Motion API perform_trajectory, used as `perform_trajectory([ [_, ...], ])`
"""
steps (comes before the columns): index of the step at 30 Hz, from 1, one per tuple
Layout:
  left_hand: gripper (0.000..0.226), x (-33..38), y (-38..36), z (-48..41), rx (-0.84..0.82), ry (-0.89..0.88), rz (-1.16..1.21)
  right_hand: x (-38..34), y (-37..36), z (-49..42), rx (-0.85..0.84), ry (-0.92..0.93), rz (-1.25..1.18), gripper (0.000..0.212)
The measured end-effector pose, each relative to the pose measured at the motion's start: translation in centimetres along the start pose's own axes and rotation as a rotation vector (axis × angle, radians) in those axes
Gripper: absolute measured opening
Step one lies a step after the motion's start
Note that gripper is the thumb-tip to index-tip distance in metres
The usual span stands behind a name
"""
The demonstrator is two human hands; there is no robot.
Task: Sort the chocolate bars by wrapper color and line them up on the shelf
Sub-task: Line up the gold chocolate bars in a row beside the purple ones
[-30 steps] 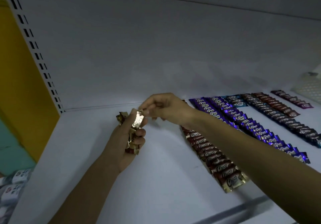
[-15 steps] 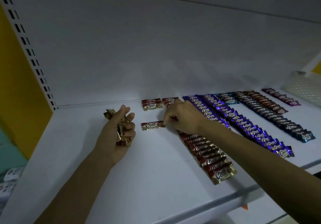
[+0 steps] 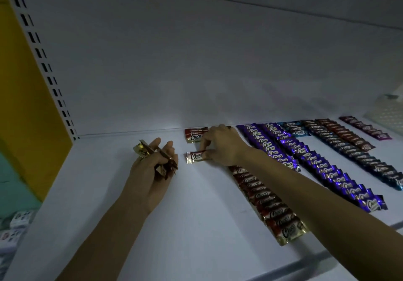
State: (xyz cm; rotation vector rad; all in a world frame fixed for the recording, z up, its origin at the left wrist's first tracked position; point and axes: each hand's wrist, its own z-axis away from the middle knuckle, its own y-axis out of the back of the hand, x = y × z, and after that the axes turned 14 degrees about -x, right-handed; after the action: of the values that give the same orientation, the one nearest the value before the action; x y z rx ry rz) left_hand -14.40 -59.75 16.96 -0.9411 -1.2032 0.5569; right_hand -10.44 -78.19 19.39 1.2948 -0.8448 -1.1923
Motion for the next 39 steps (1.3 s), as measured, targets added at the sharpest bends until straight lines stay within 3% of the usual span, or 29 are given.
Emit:
perform_trajectory([
  [5,0.039,0.1,0.3,-0.1,-0.008,0.002,0.057,0.5,-0.1,-2.1,0.114,-0.088,0.065,0.015],
  [15,0.041,0.0,1.0,-0.4,-0.051,0.04,0.016,0.7,0.1,-3.0,0.125,-0.083,0.123,0.019],
  [17,0.038,0.1,0.8,-0.3,-0.049,0.04,0.02,-0.5,0.0,-1.6,0.196,-0.034,-0.133,0.011],
  [20,0.023,0.4,0.3,0.0,-0.031,-0.005,0.053,-4.3,-0.1,2.0,0.107,0.079,-0.785,0.025],
  [22,0.007,0.7,0.0,0.2,-0.003,-0.017,0.074,-6.4,-0.3,4.2,-0.001,0.166,-0.904,0.029],
  [24,0.013,0.7,-0.1,0.4,0.014,0.01,0.083,-7.7,-0.9,5.4,-0.039,0.225,-0.755,0.04],
  [26,0.022,0.6,-0.2,0.5,0.023,0.021,0.047,-8.1,-1.9,5.1,0.039,0.251,-0.575,0.046],
  [31,0.049,0.0,-0.3,0.4,-0.158,0.112,0.052,-7.8,-2.2,3.4,0.231,0.149,-0.612,0.021],
  [36,0.025,-0.5,-0.6,0.6,-0.256,0.075,-0.077,-7.7,-1.6,3.0,0.21,0.047,-0.747,0.026],
  [39,0.026,-0.8,-0.5,0.5,-0.367,0.061,-0.217,-7.4,-1.6,2.5,0.225,0.033,-0.784,0.021],
])
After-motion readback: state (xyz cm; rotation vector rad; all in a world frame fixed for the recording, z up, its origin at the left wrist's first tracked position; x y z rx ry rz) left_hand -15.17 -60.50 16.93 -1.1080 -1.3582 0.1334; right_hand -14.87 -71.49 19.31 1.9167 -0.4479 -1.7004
